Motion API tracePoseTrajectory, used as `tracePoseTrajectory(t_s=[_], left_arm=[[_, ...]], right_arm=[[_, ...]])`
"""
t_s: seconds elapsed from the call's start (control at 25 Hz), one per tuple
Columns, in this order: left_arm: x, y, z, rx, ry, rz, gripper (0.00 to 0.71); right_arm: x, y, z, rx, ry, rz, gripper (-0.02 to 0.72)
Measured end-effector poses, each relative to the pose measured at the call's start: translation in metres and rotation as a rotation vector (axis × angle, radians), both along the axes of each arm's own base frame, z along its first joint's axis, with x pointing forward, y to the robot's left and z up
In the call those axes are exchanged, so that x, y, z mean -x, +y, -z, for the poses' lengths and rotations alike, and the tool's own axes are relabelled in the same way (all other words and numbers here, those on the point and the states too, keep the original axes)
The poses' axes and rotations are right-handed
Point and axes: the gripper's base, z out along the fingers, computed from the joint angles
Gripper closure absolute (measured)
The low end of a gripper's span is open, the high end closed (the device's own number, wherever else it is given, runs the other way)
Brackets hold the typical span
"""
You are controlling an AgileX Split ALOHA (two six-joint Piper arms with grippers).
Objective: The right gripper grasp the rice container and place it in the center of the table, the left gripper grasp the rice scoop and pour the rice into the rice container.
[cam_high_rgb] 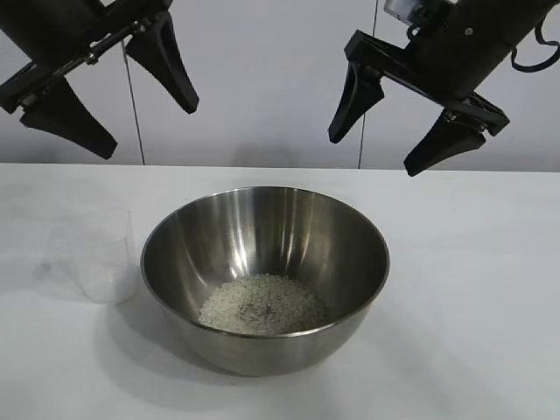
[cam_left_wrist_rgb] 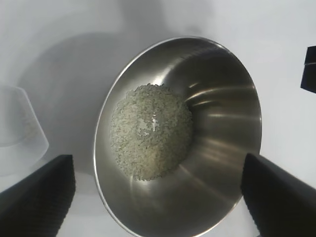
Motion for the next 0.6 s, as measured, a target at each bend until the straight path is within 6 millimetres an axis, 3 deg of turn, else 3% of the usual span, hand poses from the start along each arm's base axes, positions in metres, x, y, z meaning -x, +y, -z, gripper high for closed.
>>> tracePoseTrajectory(t_s=[0.6], left_arm=[[-0.0003, -0.0001, -0.0002, -0.001, -0.010, 0.008, 0.053]], right_arm=[[-0.0002, 0.0015, -0.0009, -0.023, 0.003, 0.010, 0.066]])
